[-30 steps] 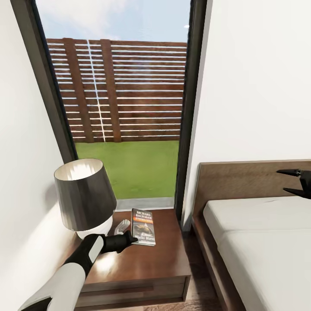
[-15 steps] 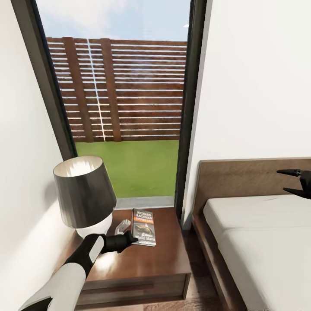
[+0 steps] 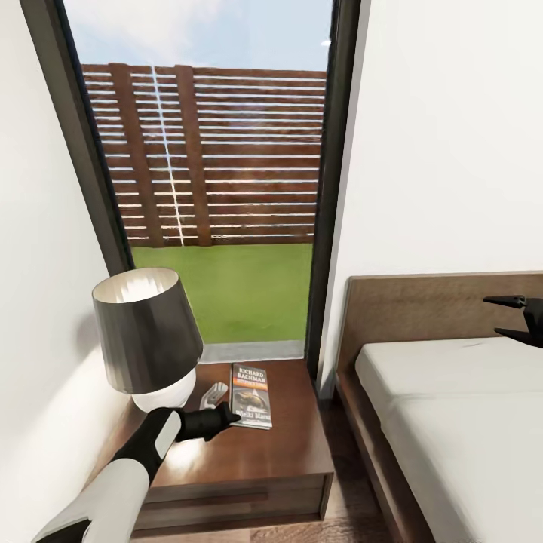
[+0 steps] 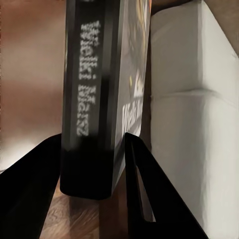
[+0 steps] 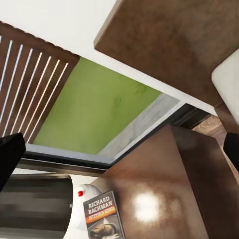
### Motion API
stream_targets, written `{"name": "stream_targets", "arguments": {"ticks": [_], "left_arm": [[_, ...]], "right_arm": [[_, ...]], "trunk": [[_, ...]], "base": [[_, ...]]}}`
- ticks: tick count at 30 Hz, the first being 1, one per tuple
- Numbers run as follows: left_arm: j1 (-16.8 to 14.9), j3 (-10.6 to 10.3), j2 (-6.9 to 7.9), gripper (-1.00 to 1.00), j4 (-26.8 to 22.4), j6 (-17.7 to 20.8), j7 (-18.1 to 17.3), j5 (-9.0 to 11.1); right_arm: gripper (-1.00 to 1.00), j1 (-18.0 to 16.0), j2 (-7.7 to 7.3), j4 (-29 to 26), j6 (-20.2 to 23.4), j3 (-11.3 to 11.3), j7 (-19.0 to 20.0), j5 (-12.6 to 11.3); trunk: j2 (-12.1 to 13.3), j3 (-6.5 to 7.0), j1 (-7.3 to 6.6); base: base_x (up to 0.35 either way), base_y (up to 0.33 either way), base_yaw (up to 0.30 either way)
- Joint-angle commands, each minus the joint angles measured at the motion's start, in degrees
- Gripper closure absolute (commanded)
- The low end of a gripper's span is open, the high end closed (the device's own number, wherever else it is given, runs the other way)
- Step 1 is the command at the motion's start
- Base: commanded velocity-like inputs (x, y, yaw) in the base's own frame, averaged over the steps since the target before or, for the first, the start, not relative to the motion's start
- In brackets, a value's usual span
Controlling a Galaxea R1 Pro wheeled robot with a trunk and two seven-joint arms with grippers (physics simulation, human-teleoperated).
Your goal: In the bedroom, move the book from the bed onto either nightstand, and place the two sandals side by side next to the bed.
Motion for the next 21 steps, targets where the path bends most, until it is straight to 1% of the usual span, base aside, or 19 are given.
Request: {"name": "stream_targets", "arguments": {"ticks": [1, 5, 7, 12, 15, 21], "left_arm": [[0.0, 0.3, -0.03, 1.00, -0.1, 0.6, 0.0, 0.0], [0.0, 0.3, 0.05, 1.00, -0.8, 1.9, 0.0, 0.0], [0.0, 0.3, 0.14, 1.00, -1.6, 3.5, 0.0, 0.0], [-0.1, 0.3, 0.21, 1.00, -3.0, 5.8, 0.0, -0.1], [-0.1, 0.3, 0.23, 1.00, -3.6, 6.7, 0.0, -0.1], [-0.1, 0.3, 0.19, 1.00, -3.9, 7.2, 0.1, -0.3]], "right_arm": [[-1.00, -0.1, -0.07, 0.1, 0.0, 0.3, 0.6, 0.2], [-1.00, -0.1, -0.07, 0.2, 0.0, 0.3, 0.6, 0.3], [-1.00, -0.1, -0.07, 0.3, 0.0, 0.3, 0.6, 0.3], [-1.00, -0.1, -0.07, 0.4, 0.0, 0.3, 0.6, 0.3], [-1.00, -0.1, -0.07, 0.5, 0.0, 0.3, 0.6, 0.3], [-1.00, -0.1, -0.07, 0.5, 0.0, 0.3, 0.6, 0.3]], "trunk": [[0.0, -0.06, -0.01], [0.0, -0.06, -0.01], [0.0, -0.06, -0.01], [0.0, -0.06, -0.01], [0.0, -0.06, -0.01], [0.0, -0.06, -0.01]], "base": [[0.000, 0.000, 0.000], [0.000, 0.000, 0.000], [0.000, 0.000, 0.000], [0.000, 0.000, 0.000], [0.000, 0.000, 0.000], [0.000, 0.000, 0.000]]}}
